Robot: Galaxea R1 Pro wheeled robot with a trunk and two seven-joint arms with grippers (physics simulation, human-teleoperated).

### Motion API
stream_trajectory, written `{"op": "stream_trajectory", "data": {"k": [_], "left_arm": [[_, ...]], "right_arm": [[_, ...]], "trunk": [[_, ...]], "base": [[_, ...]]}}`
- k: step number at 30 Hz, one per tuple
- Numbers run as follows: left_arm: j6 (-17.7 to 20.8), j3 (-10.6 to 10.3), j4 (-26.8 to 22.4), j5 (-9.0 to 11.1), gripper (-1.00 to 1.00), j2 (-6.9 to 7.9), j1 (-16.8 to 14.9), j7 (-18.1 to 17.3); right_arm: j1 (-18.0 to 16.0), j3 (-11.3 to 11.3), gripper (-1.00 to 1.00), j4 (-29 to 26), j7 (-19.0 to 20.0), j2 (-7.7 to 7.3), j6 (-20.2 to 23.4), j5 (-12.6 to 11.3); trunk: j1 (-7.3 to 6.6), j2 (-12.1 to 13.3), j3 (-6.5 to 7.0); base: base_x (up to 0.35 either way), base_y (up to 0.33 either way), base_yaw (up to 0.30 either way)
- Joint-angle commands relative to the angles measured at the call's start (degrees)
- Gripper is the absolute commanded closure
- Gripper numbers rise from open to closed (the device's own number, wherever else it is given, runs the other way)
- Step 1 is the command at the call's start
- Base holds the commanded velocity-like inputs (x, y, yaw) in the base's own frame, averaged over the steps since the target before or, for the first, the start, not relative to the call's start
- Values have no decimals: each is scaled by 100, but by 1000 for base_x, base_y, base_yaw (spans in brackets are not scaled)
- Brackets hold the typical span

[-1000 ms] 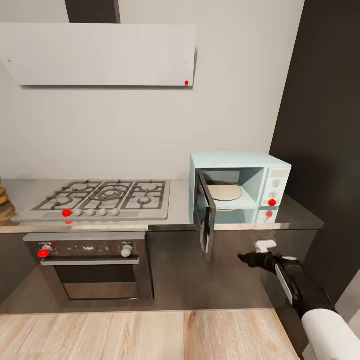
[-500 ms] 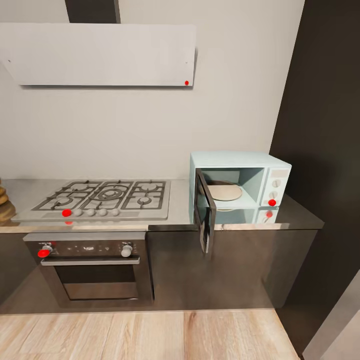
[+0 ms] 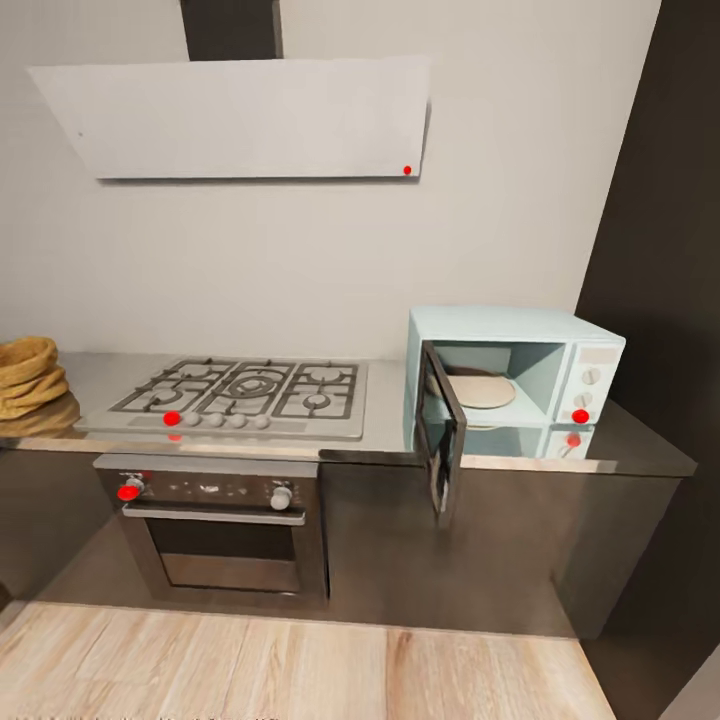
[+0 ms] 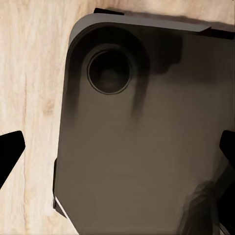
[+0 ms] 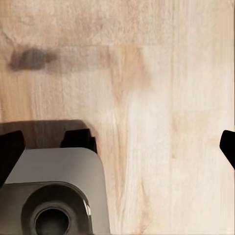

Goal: In the kitchen, take the popcorn bag from the countertop, put it into the microwave, and heat it until the popcorn is cooked so the cooked popcorn ends up inside the bag.

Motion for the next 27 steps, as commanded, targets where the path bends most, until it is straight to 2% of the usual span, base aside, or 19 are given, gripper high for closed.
{"op": "stream_trajectory", "data": {"k": [1, 4, 5, 6, 13, 27], "left_arm": [[-14, 12, 1, 40, -100, -2, -2, 3], [-14, 12, 1, 40, -100, -2, -2, 2], [-14, 12, 1, 40, -100, -2, -2, 4], [-14, 12, 1, 40, -100, -7, -2, 19], [-14, 12, 1, 40, -100, -10, -2, 24], [-14, 12, 1, 40, -100, -6, -1, 24]], "right_arm": [[23, -48, -100, 18, 15, -4, -150, 39], [53, -31, -100, 18, -51, -4, -239, 49], [57, -22, -100, 18, -154, -1, -250, 58], [58, -14, -100, 18, -418, 24, -270, 132], [61, -6, -100, 11, -454, 154, -287, 152], [56, -4, -100, 9, -449, 159, -309, 154]], "trunk": [[0, -3, -1], [0, -3, 13], [0, -3, 17], [0, -3, 22], [0, -3, 51], [0, -3, 67]], "base": [[0, 0, 237], [0, 0, 237], [0, 0, 237], [0, 0, 237], [0, 0, 239], [0, 0, 181]]}}
